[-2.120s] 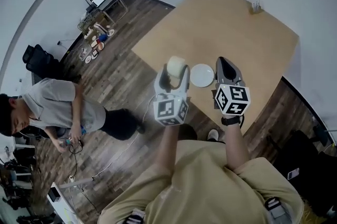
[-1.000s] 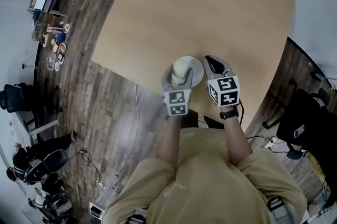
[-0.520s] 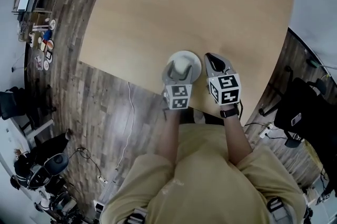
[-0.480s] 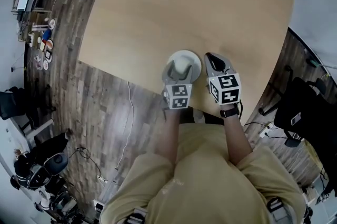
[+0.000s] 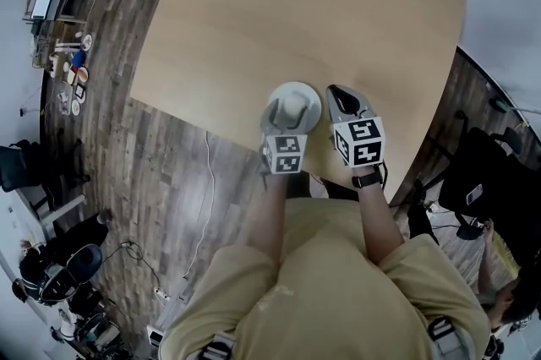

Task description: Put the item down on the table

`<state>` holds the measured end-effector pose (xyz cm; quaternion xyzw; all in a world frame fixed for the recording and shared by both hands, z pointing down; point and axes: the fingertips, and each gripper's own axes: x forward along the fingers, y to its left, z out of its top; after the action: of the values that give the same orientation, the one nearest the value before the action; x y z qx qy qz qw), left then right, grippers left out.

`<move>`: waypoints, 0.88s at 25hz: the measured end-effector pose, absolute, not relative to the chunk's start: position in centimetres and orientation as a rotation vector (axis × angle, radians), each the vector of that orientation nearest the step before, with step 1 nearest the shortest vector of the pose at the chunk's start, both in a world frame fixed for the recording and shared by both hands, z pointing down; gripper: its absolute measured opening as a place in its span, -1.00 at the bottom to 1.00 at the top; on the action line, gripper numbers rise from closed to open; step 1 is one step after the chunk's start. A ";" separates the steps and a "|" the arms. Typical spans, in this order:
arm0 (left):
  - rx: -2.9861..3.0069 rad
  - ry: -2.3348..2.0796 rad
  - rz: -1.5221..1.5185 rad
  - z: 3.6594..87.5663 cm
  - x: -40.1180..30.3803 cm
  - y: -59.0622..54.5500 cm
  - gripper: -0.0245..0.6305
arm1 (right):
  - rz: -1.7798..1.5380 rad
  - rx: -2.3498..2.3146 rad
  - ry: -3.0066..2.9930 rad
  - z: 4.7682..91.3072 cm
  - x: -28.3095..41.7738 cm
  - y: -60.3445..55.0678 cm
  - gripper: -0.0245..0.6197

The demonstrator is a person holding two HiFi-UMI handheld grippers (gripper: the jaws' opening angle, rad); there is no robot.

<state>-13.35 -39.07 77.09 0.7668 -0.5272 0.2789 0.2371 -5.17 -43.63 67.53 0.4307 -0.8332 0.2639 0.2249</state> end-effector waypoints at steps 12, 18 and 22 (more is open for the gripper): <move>2.195 -1.737 0.421 61.3 -15.3 -41.1 -0.18 | 0.527 1.295 -2.470 57.5 -3.2 -43.6 -0.90; 2.241 -1.883 0.221 52.3 -15.7 -38.5 -0.37 | 0.395 1.341 -2.588 51.2 -2.5 -41.3 -0.90; 2.268 -1.951 0.107 47.4 -15.2 -36.1 -0.53 | 0.317 1.352 -2.666 47.5 -2.0 -39.3 -0.90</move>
<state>-15.17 -36.05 47.37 0.7555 -0.6500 0.0358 0.0740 -2.00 -39.31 47.54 0.4487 -0.8849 0.1052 0.0678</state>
